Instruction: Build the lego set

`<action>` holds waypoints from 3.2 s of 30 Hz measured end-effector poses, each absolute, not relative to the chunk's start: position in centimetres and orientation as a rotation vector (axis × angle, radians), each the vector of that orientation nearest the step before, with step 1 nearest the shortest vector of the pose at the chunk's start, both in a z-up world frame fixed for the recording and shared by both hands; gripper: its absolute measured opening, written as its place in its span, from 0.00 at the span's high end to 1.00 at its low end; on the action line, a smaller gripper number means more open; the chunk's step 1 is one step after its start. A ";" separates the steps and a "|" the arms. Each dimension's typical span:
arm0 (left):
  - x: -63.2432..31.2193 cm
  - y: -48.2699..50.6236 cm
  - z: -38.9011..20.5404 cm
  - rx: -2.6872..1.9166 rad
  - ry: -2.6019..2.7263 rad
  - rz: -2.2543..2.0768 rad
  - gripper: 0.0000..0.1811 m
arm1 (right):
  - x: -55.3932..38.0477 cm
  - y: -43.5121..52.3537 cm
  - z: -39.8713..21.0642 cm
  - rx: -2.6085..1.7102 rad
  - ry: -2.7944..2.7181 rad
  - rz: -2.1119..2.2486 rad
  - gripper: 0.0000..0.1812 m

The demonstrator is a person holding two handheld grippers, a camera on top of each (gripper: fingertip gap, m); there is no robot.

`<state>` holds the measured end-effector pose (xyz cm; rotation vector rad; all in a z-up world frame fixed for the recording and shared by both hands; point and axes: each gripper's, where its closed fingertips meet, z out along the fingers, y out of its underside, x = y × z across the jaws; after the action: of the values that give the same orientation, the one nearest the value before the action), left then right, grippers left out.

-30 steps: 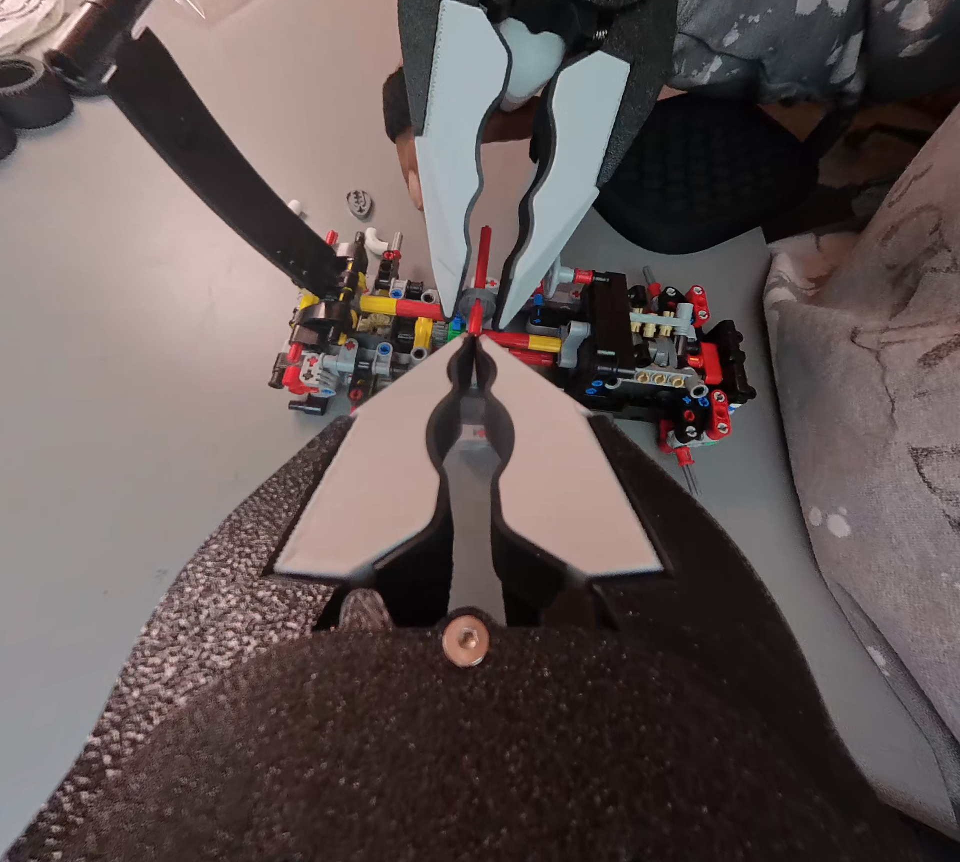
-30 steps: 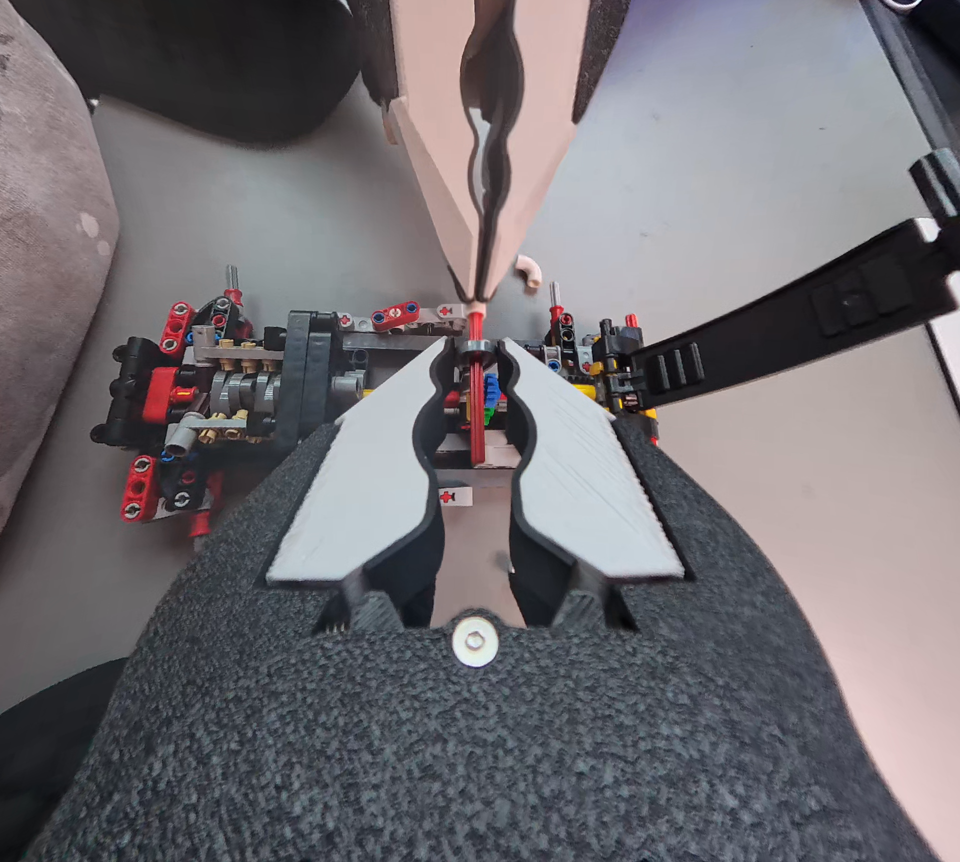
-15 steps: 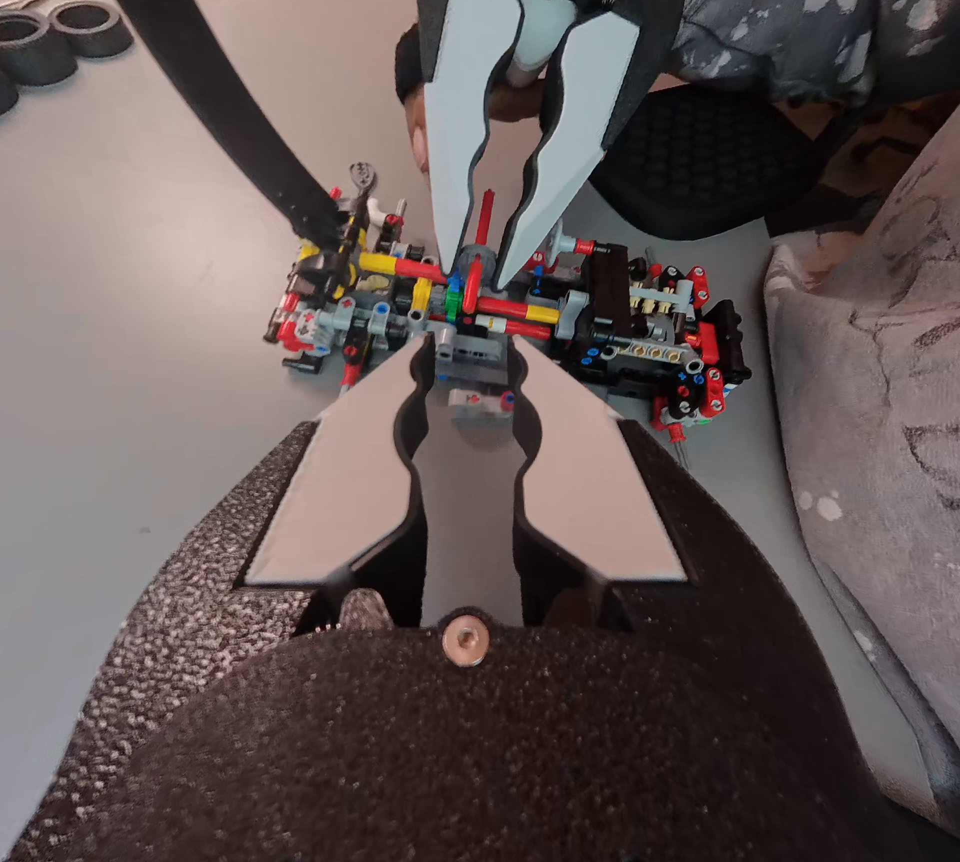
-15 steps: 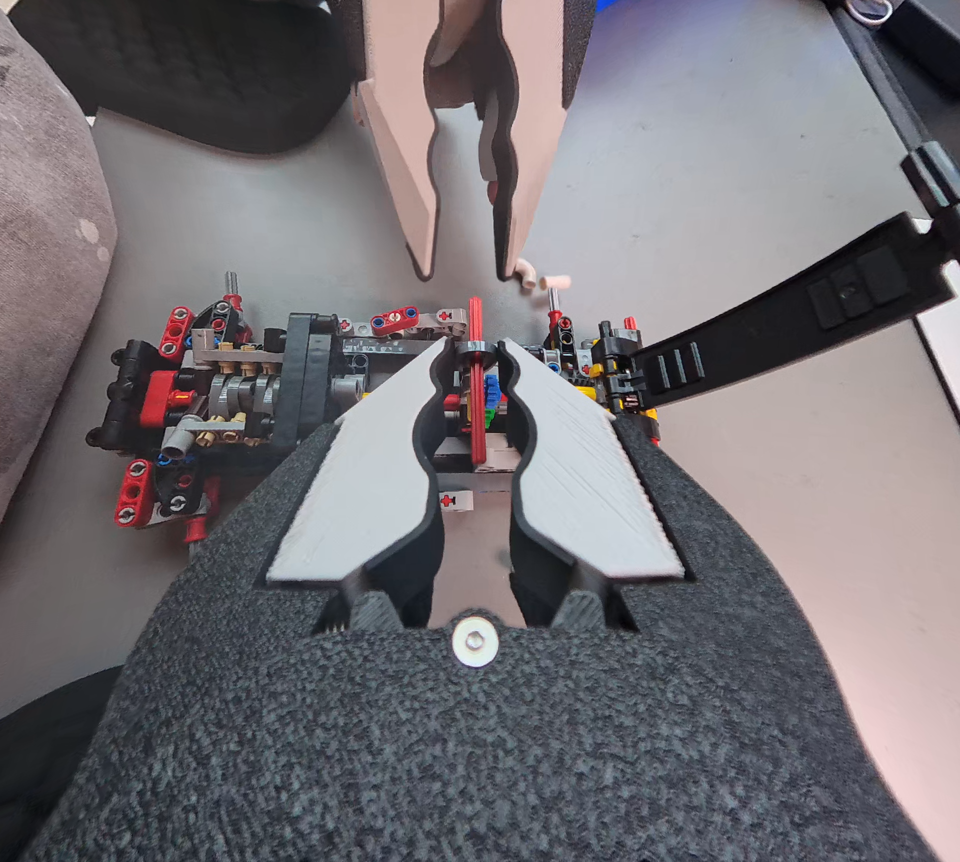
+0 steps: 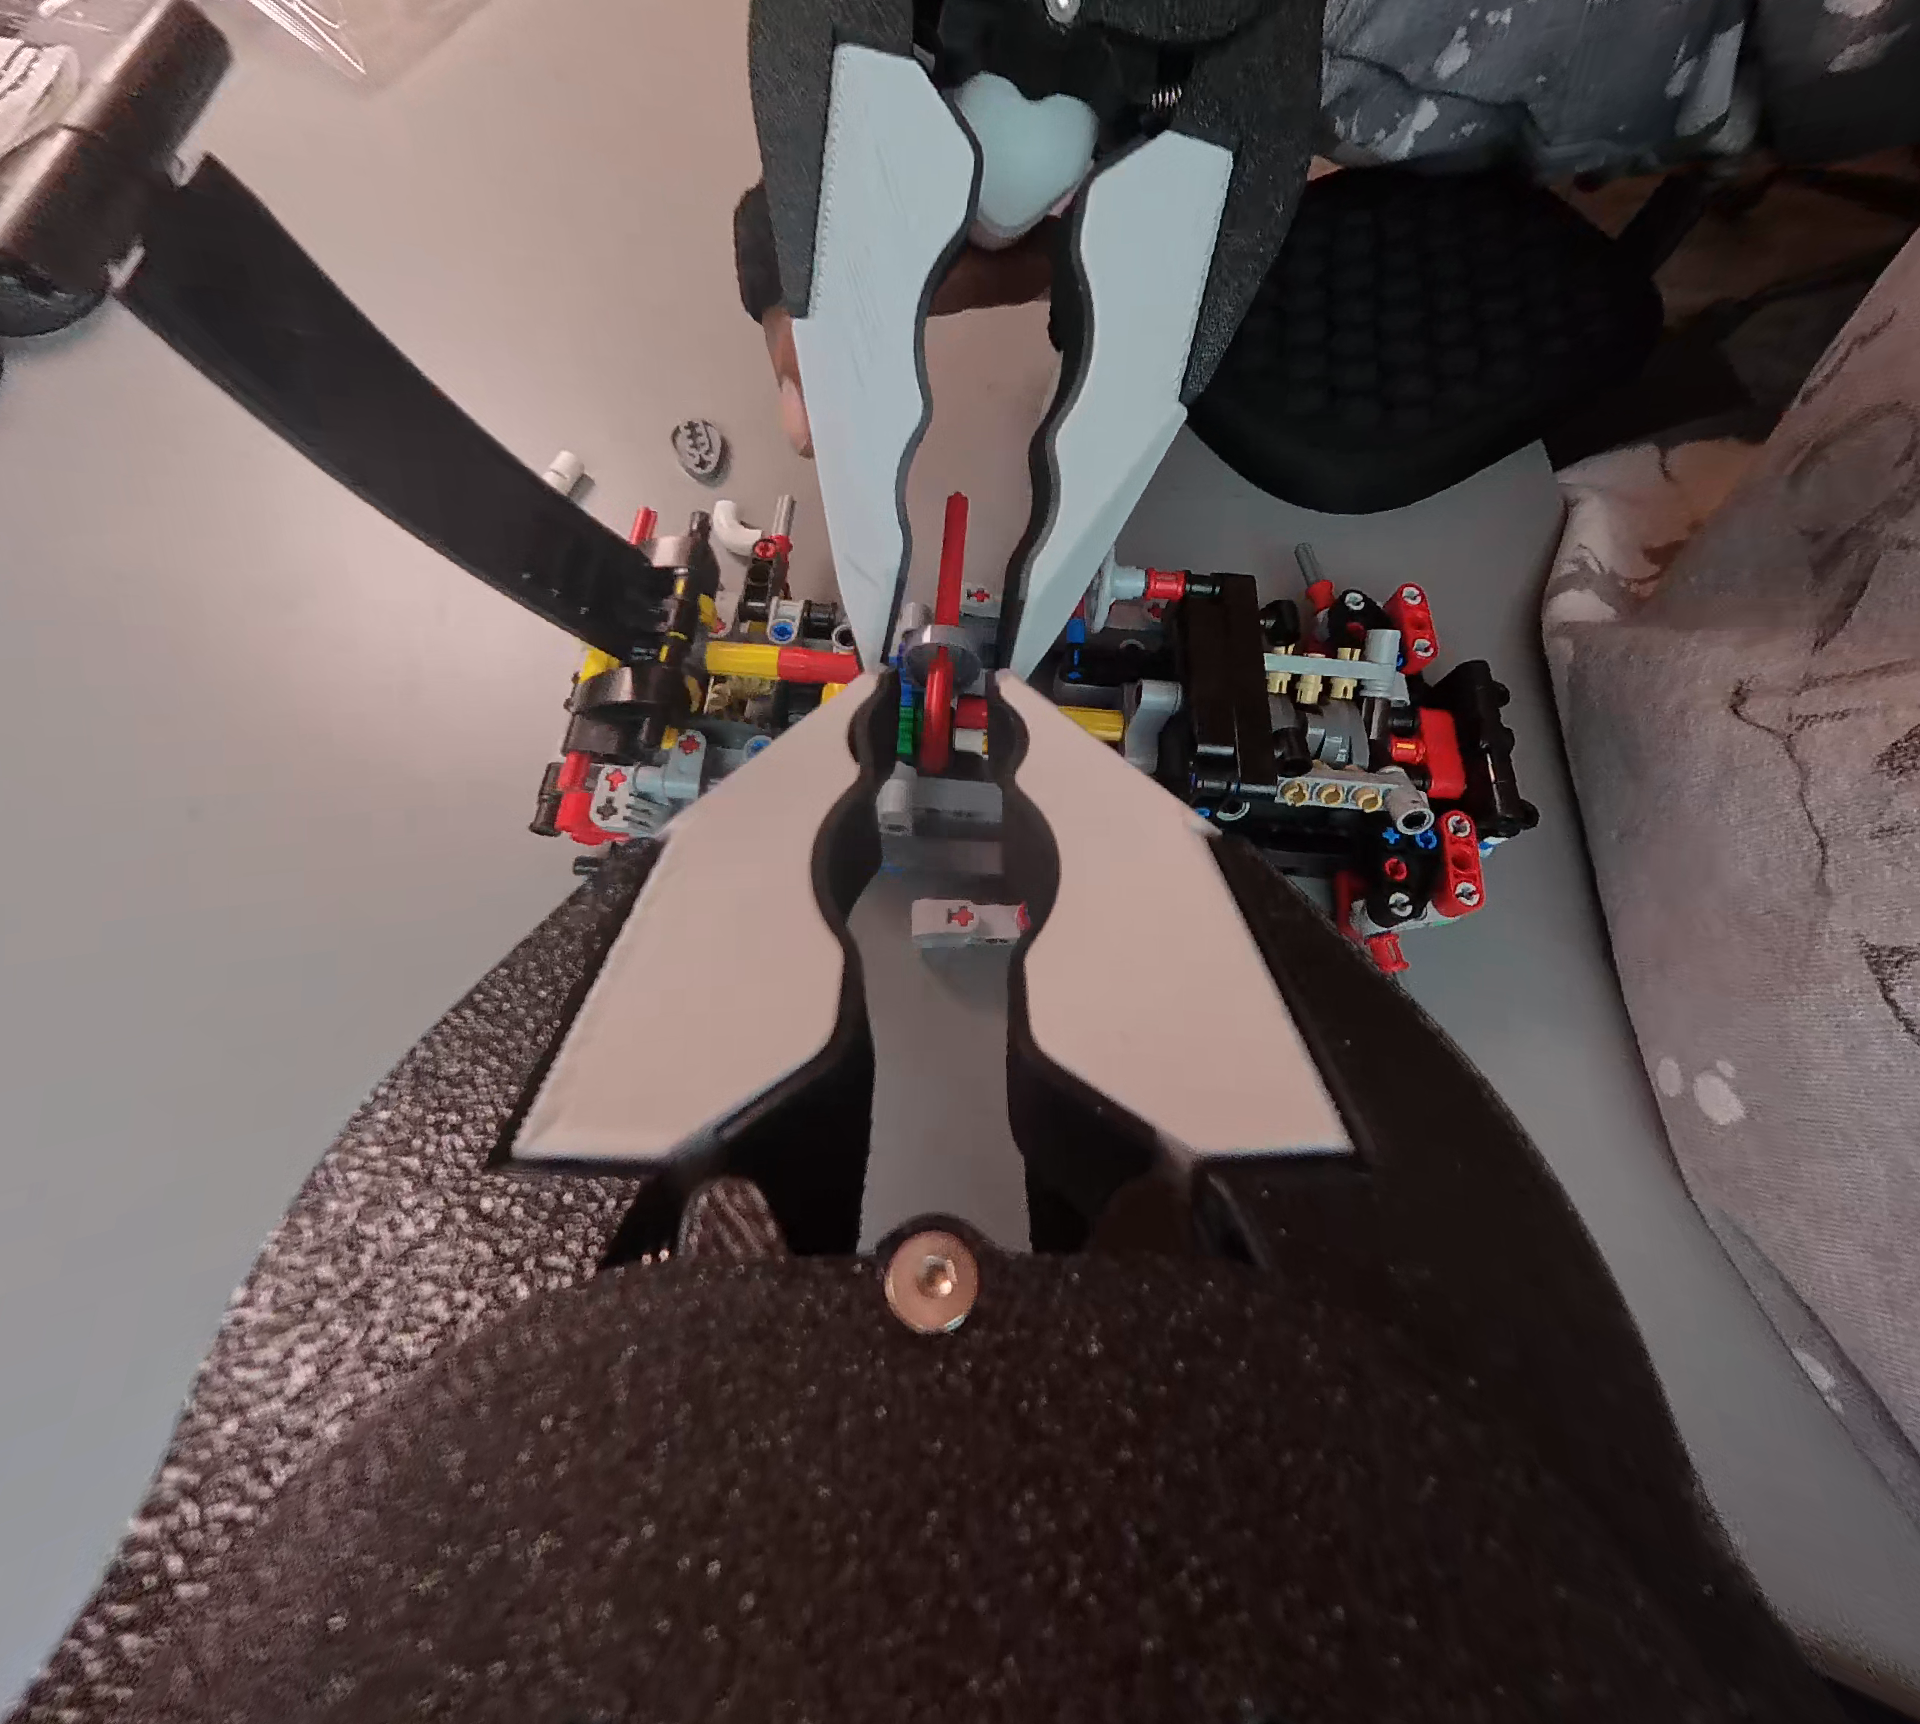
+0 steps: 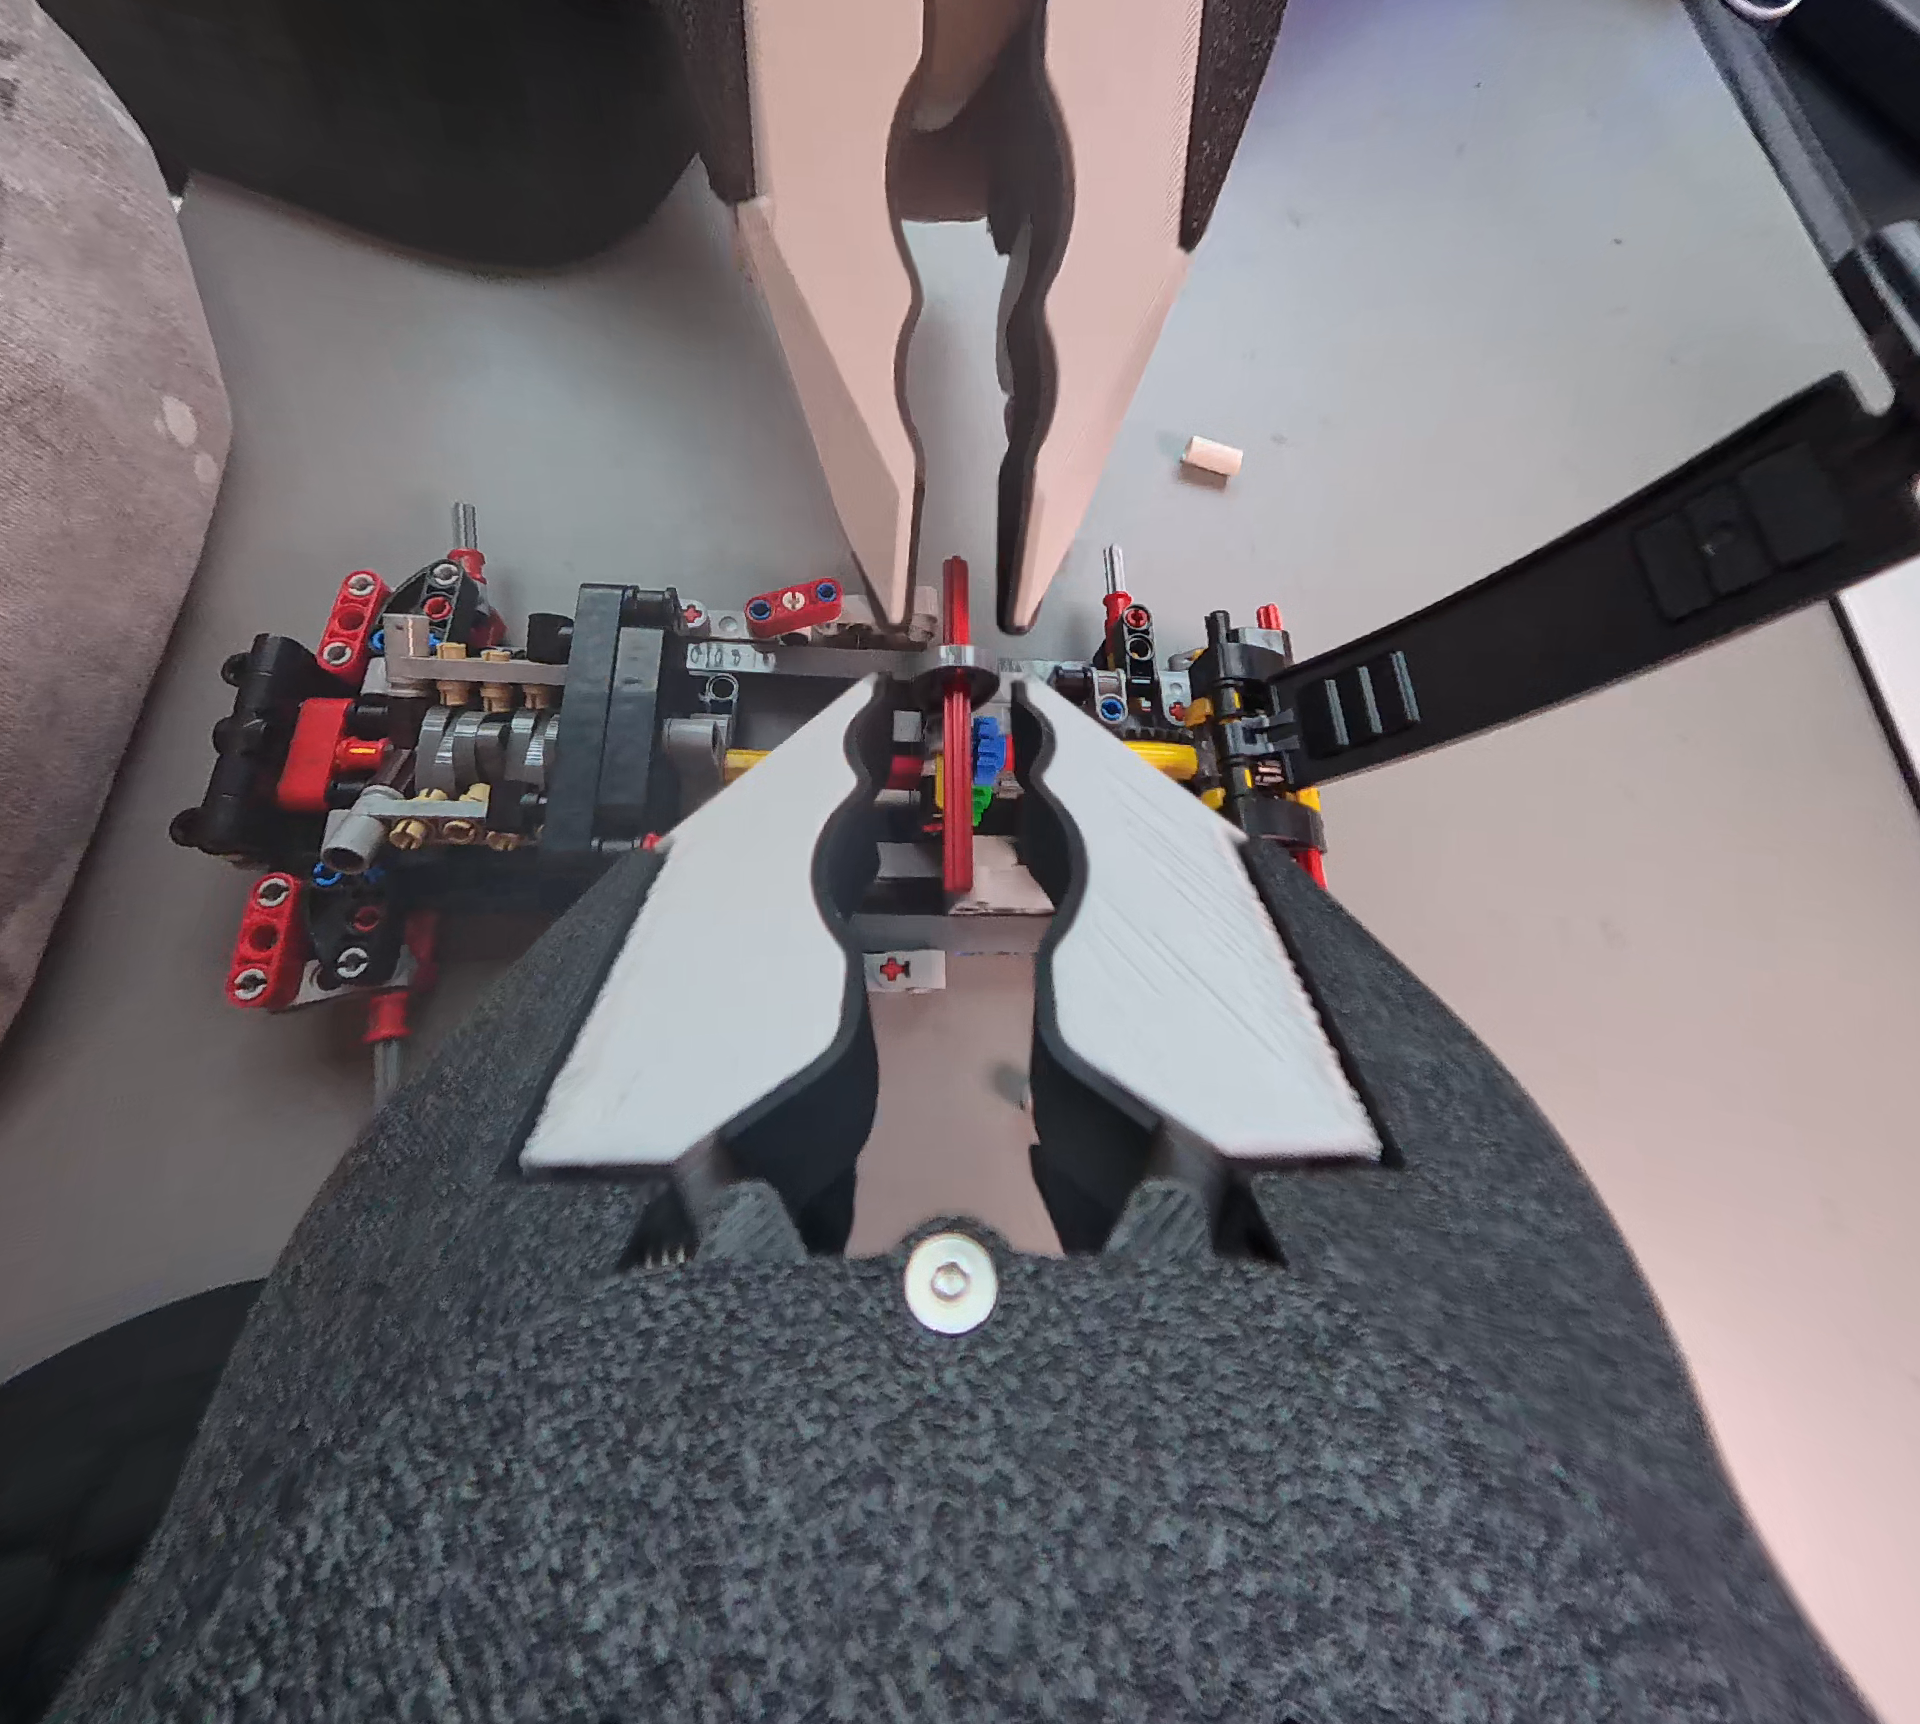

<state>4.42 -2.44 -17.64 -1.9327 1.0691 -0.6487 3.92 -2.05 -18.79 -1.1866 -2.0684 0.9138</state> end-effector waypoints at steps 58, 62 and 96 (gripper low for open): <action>4.4 -4.8 -18.4 -1.855 1.064 -0.703 0.91 | 4.9 -3.8 -18.5 -1.137 -2.054 1.096 0.98; 4.5 -4.8 -18.4 -1.838 1.069 -0.713 0.91 | 5.6 -3.5 -18.5 -1.150 -2.058 1.088 0.98; 4.0 -4.0 -19.1 -1.913 1.110 -0.585 0.91 | 3.7 -3.4 -19.7 -1.119 -2.156 0.880 0.91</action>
<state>4.03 -4.01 -19.10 -1.9133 1.1104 -0.5851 3.73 -3.38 -19.72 -1.1193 -2.1561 0.8797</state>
